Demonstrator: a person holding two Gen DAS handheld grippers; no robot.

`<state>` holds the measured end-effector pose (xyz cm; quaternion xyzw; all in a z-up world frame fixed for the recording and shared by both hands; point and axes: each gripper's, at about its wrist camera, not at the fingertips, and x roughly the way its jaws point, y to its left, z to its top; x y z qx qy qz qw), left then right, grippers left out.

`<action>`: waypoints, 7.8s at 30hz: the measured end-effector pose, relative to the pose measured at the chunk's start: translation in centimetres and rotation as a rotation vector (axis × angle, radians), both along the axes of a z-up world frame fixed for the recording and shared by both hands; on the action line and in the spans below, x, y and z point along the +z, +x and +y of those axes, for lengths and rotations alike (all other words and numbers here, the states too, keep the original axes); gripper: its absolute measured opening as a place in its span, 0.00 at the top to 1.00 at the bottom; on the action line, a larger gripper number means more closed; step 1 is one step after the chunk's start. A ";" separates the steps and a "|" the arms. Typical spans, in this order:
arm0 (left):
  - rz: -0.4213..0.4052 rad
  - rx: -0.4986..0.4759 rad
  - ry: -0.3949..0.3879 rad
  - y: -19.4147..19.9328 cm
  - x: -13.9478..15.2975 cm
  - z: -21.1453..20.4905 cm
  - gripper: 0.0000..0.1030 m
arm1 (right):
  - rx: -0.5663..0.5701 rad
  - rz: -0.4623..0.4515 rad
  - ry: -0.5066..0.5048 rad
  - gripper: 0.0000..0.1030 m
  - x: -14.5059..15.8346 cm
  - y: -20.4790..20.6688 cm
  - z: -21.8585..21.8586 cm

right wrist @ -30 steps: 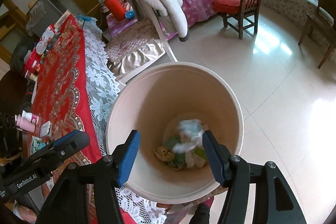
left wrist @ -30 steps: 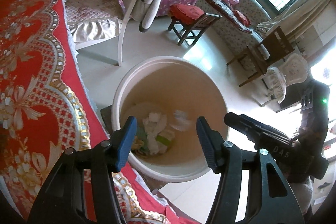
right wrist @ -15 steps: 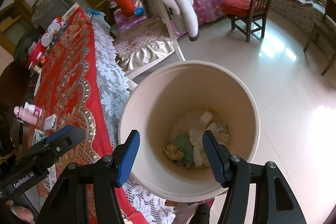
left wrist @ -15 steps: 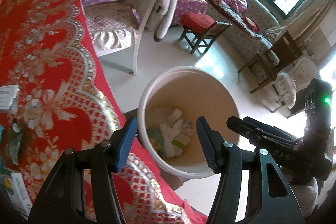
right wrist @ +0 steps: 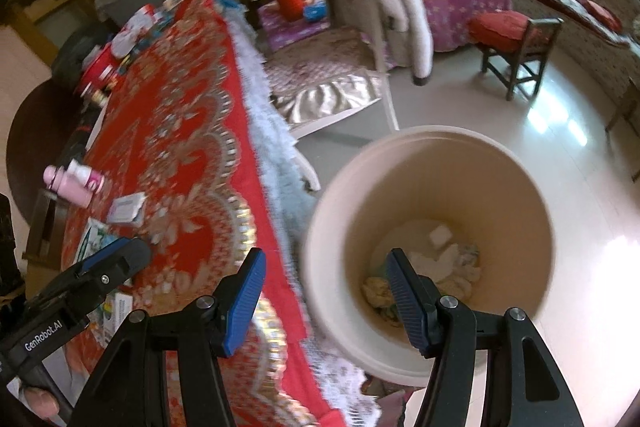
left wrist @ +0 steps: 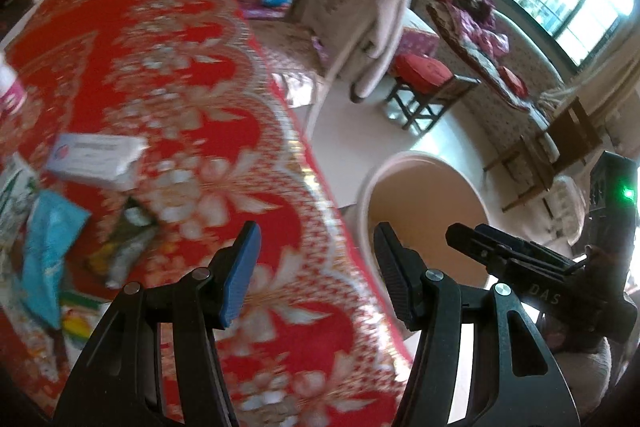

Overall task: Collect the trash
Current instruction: 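Move both tools back over the table toward the snack packets, then grasp the white snack bag with the left tool while the right tool grasps the dark green biscuit packet, then carry the white snack bag and green biscuit packet with both tools over the bin, then open both tools to drop the bag and packet into the bin, then move both tools back over the table toward the boxes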

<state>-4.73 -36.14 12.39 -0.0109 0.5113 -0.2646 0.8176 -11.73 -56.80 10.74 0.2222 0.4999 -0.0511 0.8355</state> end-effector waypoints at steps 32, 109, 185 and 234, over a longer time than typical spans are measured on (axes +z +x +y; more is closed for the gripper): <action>0.175 0.412 0.157 -0.7 -6.4 27.6 0.44 | 0.337 0.083 0.085 0.37 -4.0 10.5 22.9; -0.044 0.170 -0.016 -1.1 2.8 18.8 0.96 | 0.320 -0.138 0.009 0.82 2.2 5.7 15.6; 0.064 -0.243 -0.077 -2.8 -3.3 -15.8 0.84 | -0.150 0.007 -0.003 0.58 -2.6 -6.5 -10.4; -0.078 0.083 0.031 -0.2 1.0 4.6 0.62 | 0.147 -0.043 -0.007 0.57 0.9 2.0 5.6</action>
